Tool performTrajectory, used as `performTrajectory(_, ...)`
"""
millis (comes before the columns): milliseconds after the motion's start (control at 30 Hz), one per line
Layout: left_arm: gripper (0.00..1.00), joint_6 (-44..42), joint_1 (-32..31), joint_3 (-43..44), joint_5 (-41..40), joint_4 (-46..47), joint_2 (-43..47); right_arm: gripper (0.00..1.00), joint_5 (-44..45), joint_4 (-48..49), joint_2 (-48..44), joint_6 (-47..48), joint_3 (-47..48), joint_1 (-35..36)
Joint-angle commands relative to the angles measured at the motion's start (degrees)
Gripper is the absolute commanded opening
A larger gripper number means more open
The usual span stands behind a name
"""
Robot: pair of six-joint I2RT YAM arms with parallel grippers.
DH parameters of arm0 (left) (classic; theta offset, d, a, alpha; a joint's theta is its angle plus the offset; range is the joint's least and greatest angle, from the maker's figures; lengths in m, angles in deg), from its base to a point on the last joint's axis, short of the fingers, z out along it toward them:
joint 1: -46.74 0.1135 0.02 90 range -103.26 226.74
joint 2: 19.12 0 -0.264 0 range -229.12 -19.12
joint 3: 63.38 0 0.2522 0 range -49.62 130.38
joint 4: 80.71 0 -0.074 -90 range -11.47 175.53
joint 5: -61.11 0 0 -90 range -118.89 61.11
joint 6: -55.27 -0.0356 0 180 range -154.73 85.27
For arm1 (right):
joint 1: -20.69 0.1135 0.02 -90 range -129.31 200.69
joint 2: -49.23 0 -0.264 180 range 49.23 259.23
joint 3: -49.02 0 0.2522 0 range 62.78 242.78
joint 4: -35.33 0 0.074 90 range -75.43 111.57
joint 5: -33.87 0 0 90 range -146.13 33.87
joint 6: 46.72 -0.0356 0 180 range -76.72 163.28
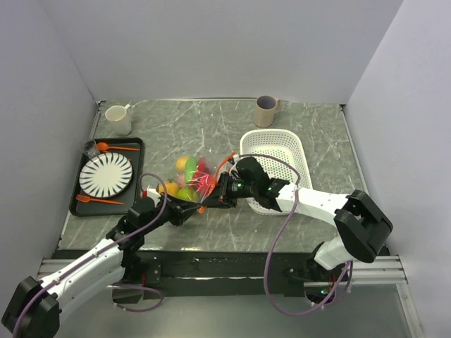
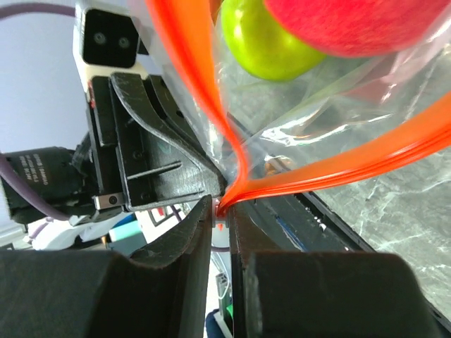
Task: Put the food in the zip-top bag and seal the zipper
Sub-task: Zip the zipper food storage bag at the center of the board.
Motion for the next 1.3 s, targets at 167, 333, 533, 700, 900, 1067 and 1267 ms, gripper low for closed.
performTrajectory(167,0.01,0.49,-0.22,-1.99,4.36,2.78,0.23,0.17,3.2,3.98,-1.99,-0.69,-0.93,-3.39)
performTrajectory(333,0.01,-0.13,-0.22,-1.72,4.27,2.77,0.58,0.17,3.46,3.54,-2.07,-0.16,-0.49,-3.48)
performTrajectory(533,0.01,-2.24,-0.22,0.2,3.4,-1.33,1.02,0.18,3.99,2.4,-2.25,0.98,-0.05,-3.65)
performTrajectory(700,0.01,-5.23,-0.22,2.75,1.64,-5.48,1.98,0.18,5.04,-0.06,-2.16,2.91,1.0,-3.74)
performTrajectory(900,0.01,-6.55,-0.22,4.43,0.84,-7.24,2.07,0.18,5.31,-0.59,-2.6,3.7,1.27,-4.53)
performTrajectory(1067,0.01,-6.11,-0.22,4.08,0.23,-8.03,3.12,0.18,5.04,-0.86,-2.51,4.41,1.27,-5.85)
performTrajectory(1267,0.01,-5.93,-0.22,4.16,0.67,-7.68,2.34,0.18,4.61,-0.86,-2.77,5.02,1.09,-7.17)
